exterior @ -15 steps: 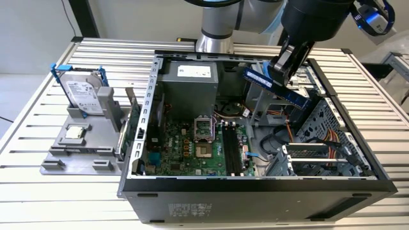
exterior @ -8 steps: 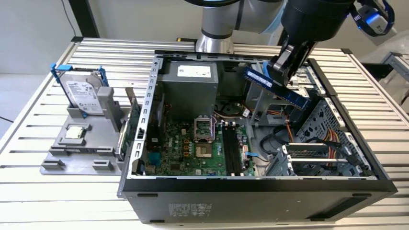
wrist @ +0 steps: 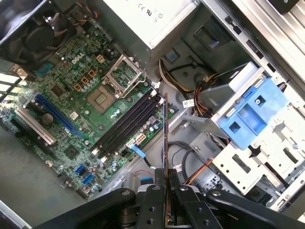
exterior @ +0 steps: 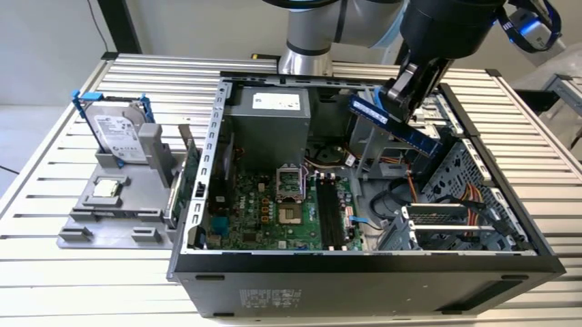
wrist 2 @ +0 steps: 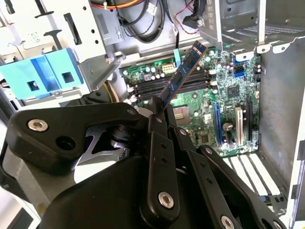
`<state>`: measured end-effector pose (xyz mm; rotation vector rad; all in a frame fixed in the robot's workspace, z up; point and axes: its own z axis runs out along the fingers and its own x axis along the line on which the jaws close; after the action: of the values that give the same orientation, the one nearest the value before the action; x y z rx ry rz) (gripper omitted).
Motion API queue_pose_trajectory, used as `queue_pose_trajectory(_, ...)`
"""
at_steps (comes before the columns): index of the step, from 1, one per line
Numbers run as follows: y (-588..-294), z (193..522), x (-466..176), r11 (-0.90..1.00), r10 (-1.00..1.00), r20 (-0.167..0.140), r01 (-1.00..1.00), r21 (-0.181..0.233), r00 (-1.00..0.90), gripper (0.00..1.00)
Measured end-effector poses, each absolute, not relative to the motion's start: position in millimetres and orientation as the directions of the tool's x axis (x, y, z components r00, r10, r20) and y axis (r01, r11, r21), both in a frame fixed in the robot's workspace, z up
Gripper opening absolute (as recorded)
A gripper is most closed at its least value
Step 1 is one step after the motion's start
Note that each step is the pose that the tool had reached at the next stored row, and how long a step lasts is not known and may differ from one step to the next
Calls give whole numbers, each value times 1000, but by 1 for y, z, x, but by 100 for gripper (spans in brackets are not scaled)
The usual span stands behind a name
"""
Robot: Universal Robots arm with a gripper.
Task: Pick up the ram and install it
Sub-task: 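Insert the ram into the slot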
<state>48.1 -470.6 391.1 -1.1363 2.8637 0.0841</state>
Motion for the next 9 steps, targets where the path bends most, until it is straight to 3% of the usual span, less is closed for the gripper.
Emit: queue_pose_trajectory(9, -471, 391, 48, 748, -660, -75, -663, 29, -747, 0)
